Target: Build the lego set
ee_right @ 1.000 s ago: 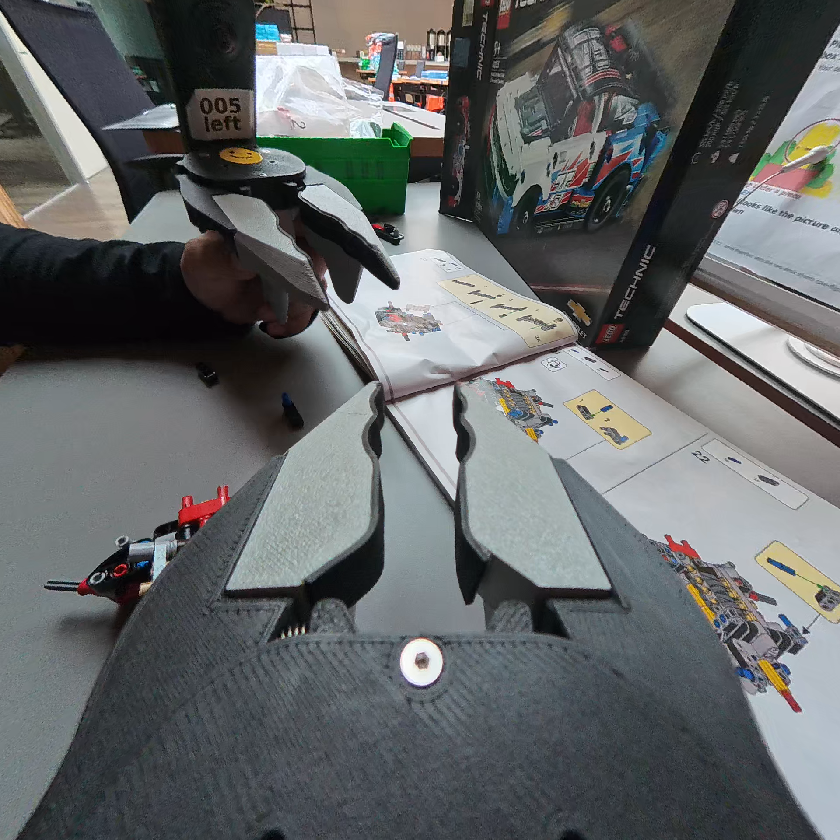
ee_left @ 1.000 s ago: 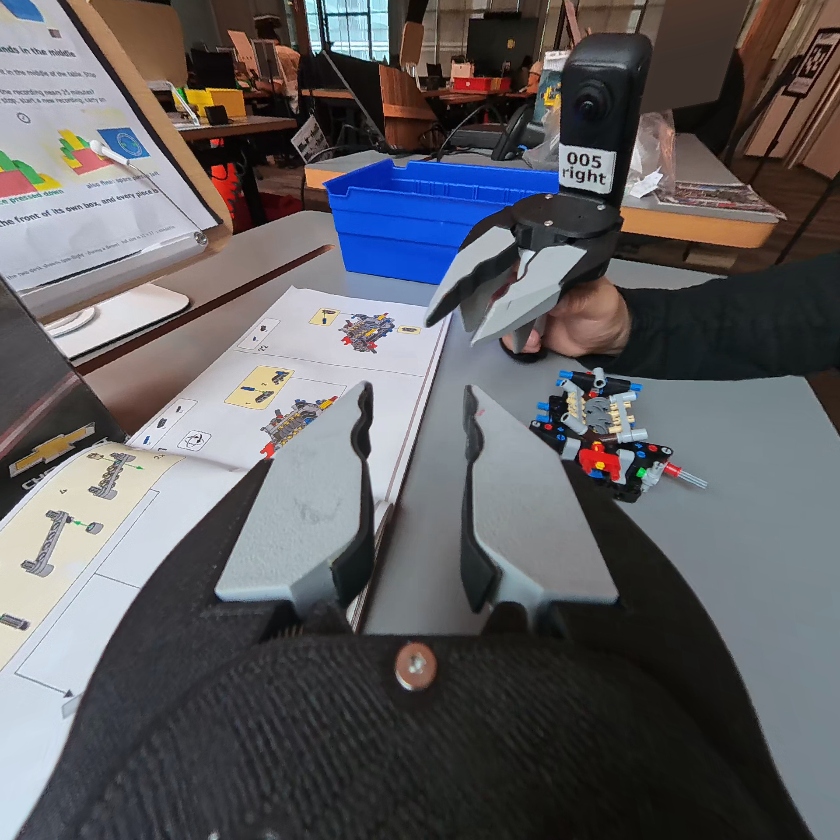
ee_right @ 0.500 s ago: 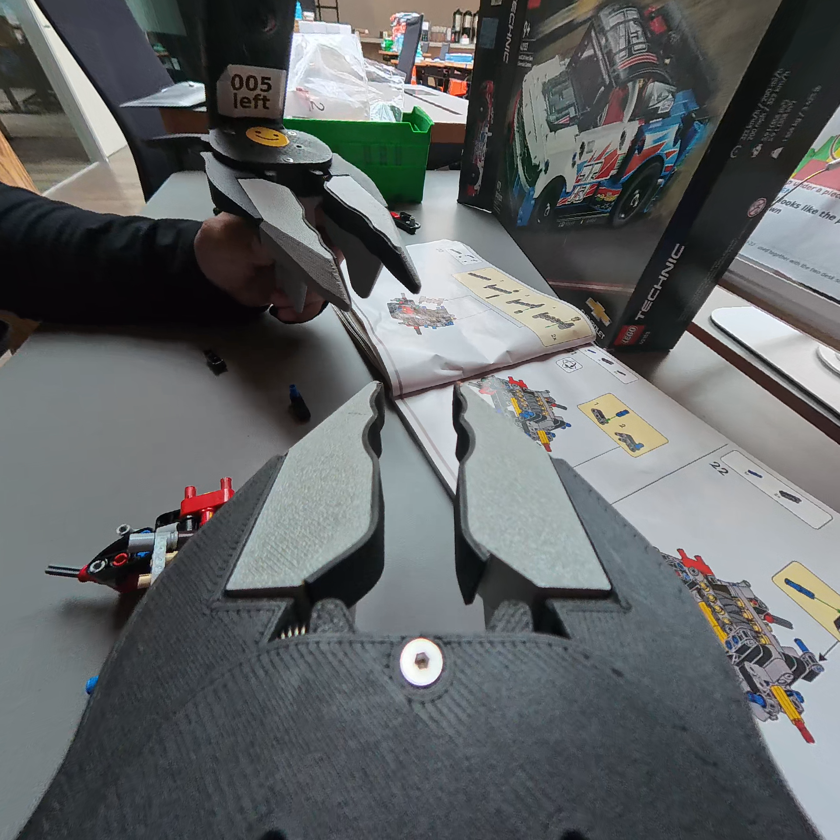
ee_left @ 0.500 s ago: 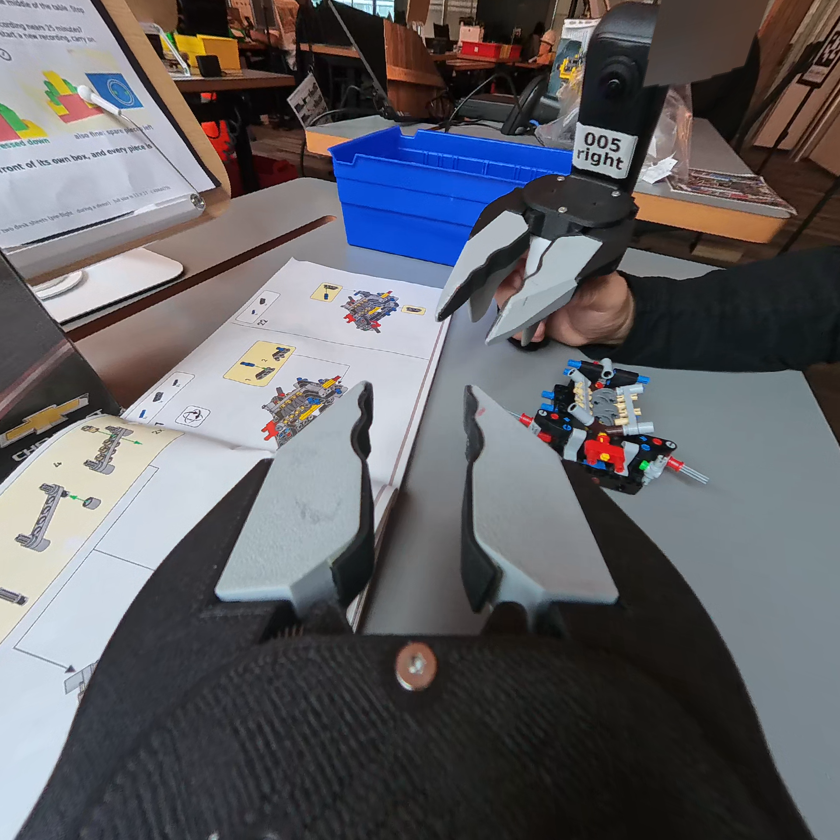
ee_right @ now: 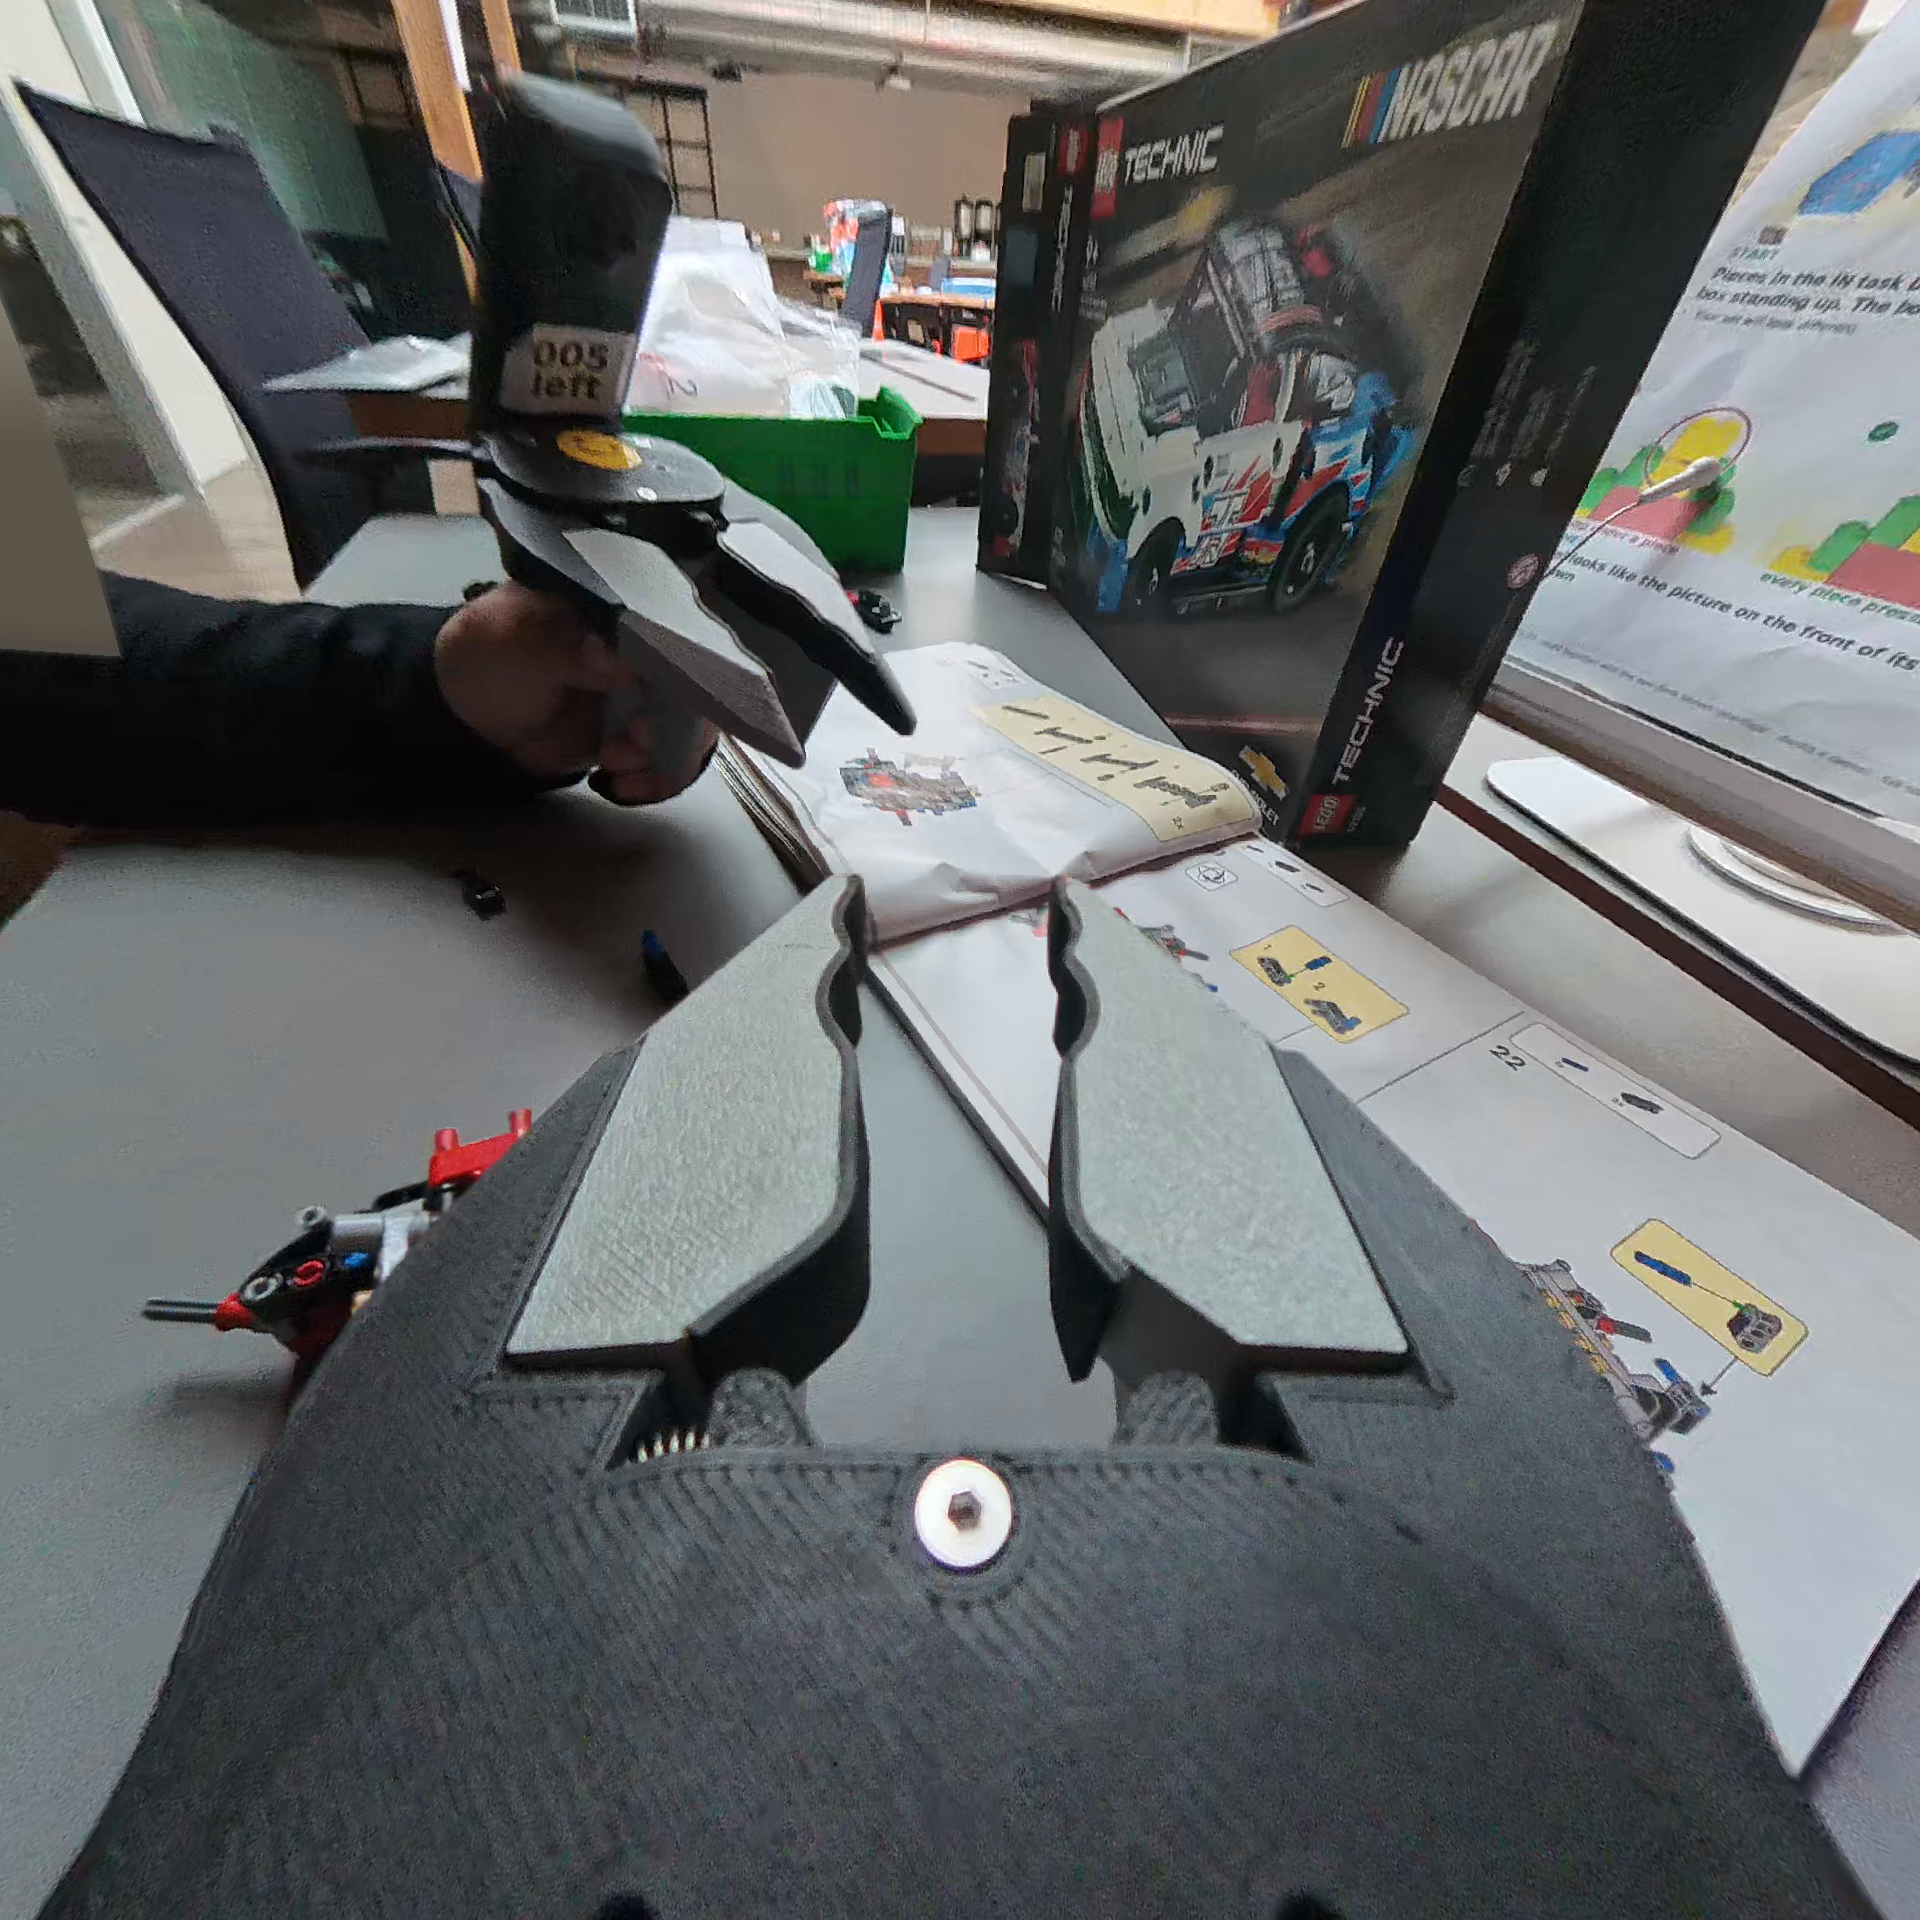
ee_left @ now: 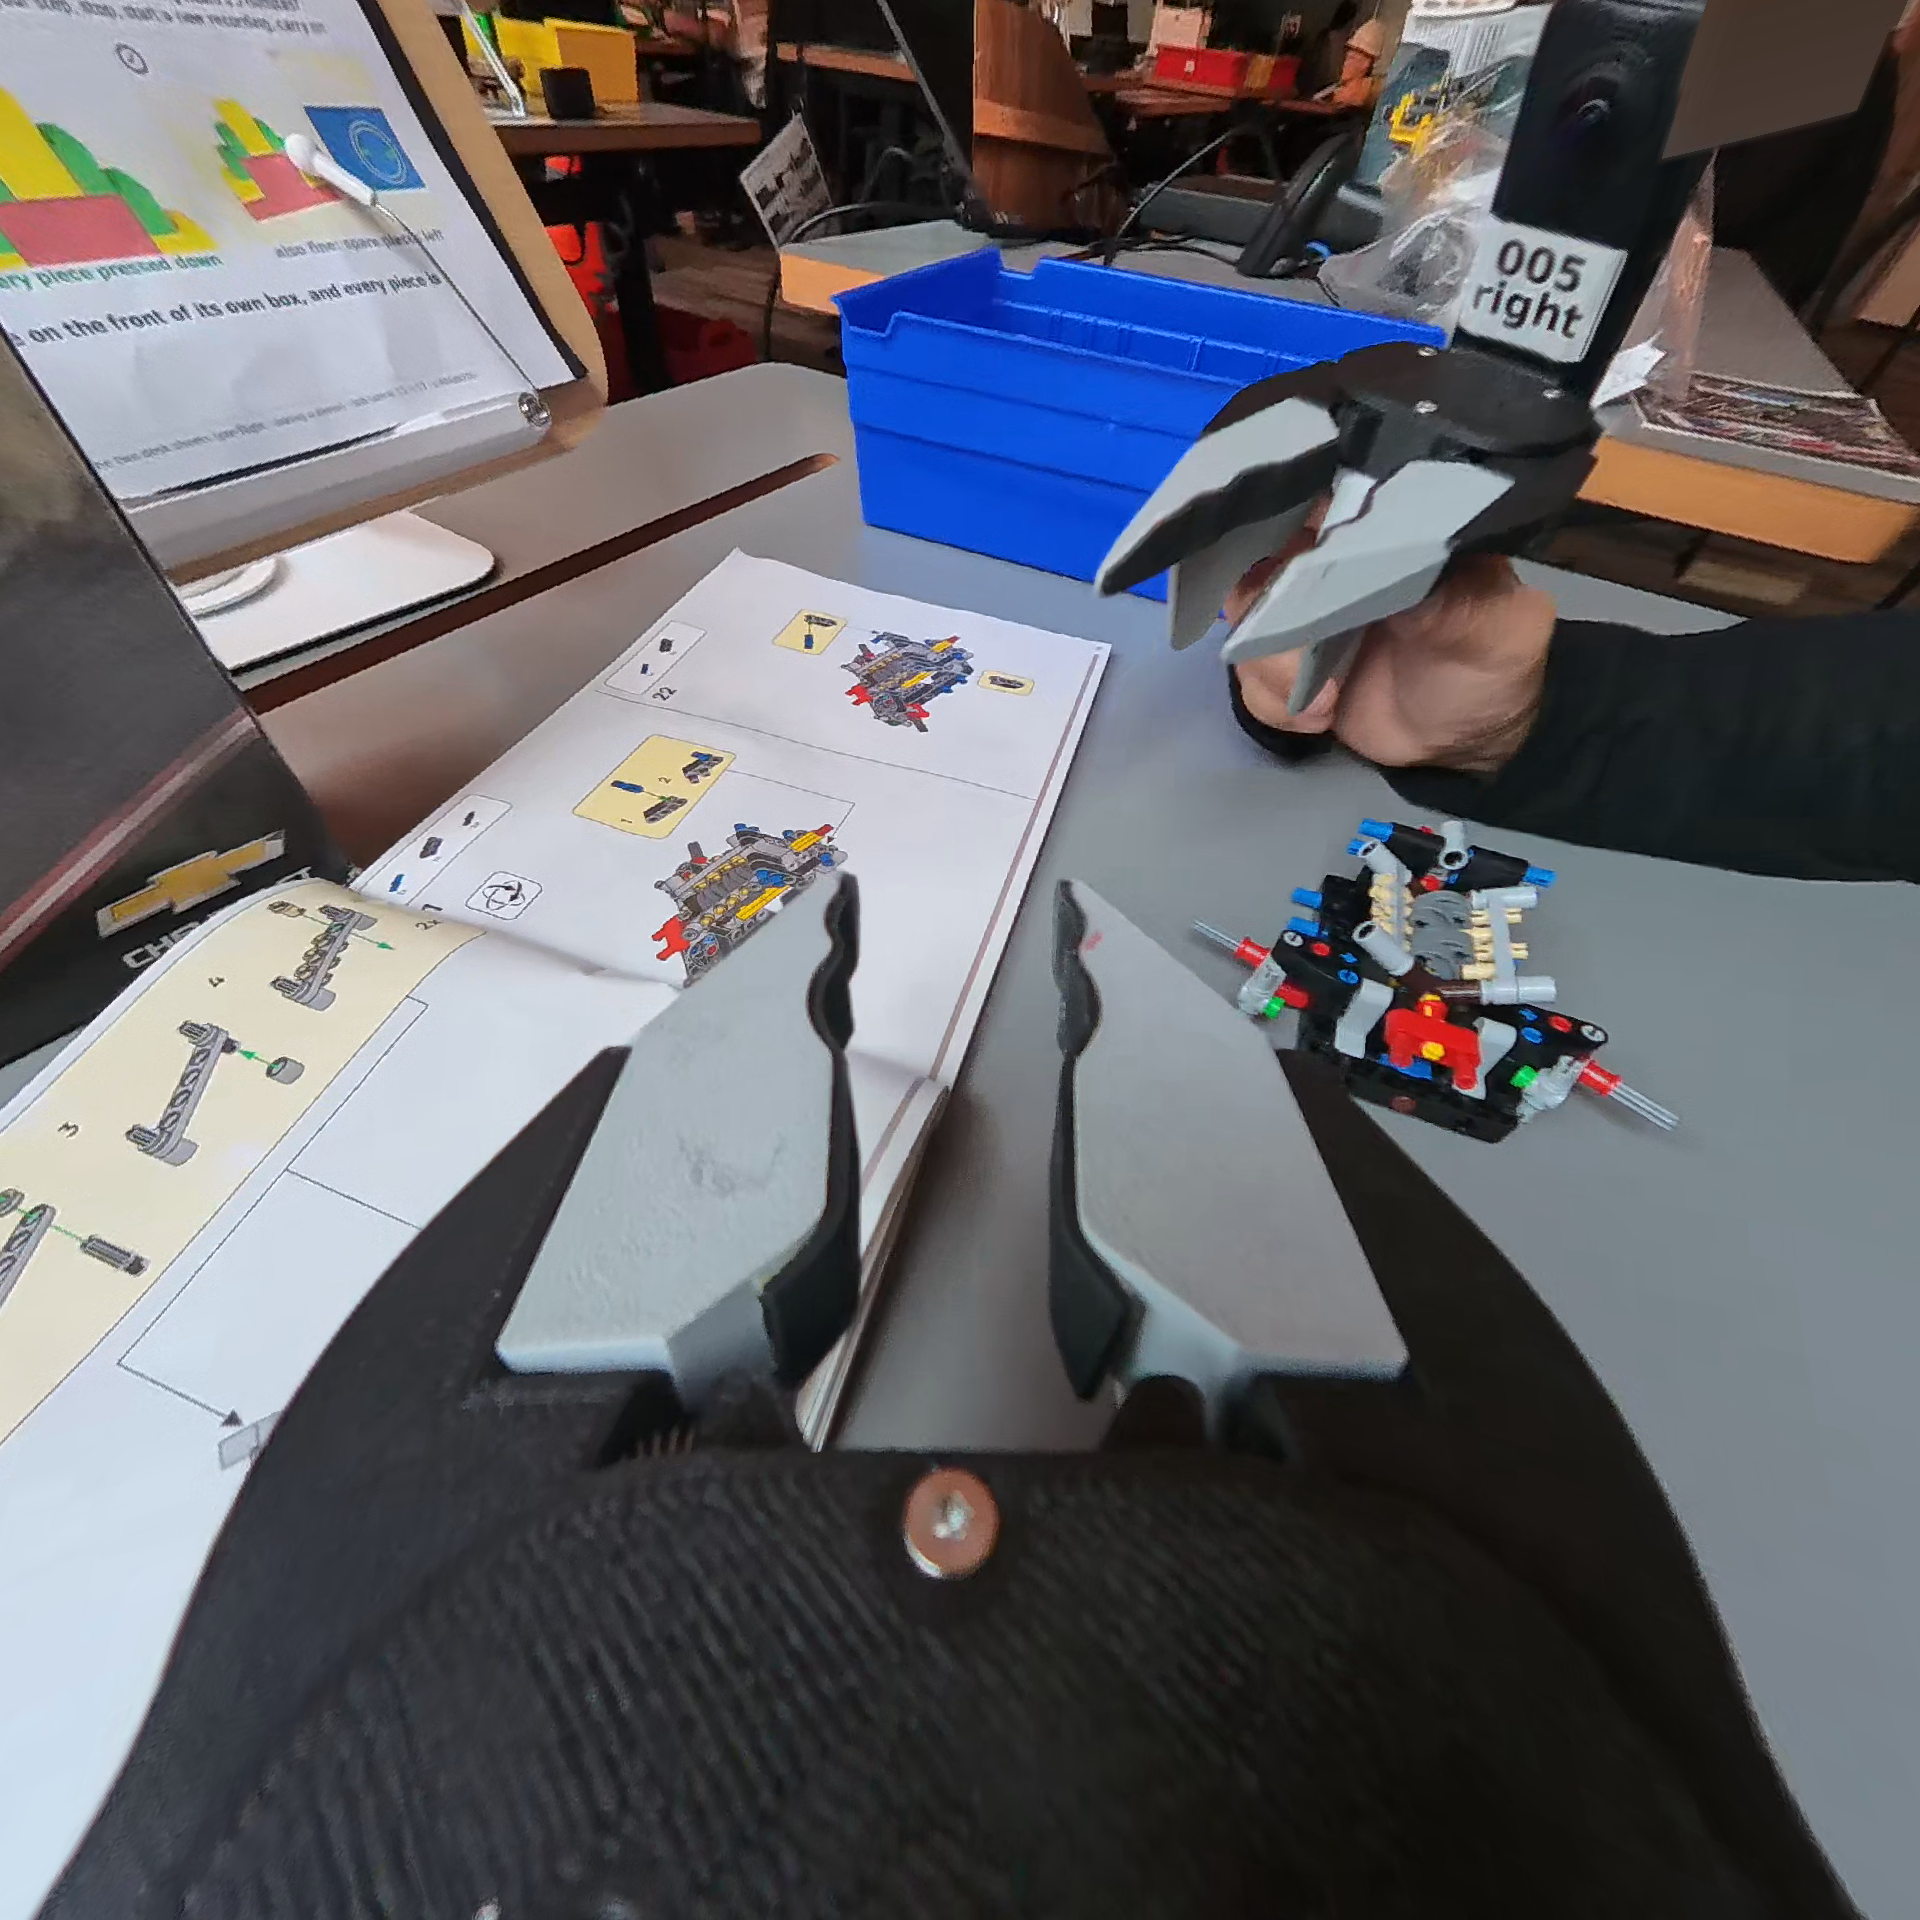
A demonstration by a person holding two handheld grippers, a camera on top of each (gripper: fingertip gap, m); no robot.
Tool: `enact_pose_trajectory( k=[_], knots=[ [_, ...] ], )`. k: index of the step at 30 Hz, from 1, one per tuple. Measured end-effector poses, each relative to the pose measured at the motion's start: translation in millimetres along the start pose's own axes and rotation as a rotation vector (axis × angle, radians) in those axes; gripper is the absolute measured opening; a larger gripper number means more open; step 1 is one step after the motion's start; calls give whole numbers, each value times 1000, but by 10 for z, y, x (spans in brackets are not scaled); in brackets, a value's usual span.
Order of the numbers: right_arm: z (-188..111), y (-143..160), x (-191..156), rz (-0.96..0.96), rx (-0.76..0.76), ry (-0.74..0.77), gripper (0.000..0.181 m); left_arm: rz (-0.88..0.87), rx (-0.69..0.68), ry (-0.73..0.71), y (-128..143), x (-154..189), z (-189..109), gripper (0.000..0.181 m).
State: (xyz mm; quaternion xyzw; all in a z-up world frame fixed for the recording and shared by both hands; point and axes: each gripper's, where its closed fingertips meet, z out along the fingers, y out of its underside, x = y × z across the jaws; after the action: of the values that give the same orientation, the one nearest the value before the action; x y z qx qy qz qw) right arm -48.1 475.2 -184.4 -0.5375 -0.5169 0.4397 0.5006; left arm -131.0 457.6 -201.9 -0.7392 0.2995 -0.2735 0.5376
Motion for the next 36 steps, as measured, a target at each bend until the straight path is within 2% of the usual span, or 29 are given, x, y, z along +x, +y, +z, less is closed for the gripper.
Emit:
enact_pose_trajectory(
  k=[4, 9, 12, 17, 28, 36],
  knots=[
    [-33, -37, 17, 64, 30, -12, 37, -4, -3, -4, -13, 30, -15, 34],
    [-231, -84, -105, -87, -4, 9, 44, 36, 3, -10, -38, 81, -49, 33],
    [-321, -19, -94, -72, -23, 15, 42, 6, 10, 15, -29, 101, -51, 33],
    [-287, 71, -126, -30, -45, -25, 43, -9, 15, 18, -28, 86, -52, 33],
    [-384, -79, 25, -48, 27, 83, 37, -7, 15, -5, 1, 18, -51, 31],
    [-375, -120, -24, -70, 39, 47, 39, 8, -40, 35, 93, 105, 13, 31]
  ],
)
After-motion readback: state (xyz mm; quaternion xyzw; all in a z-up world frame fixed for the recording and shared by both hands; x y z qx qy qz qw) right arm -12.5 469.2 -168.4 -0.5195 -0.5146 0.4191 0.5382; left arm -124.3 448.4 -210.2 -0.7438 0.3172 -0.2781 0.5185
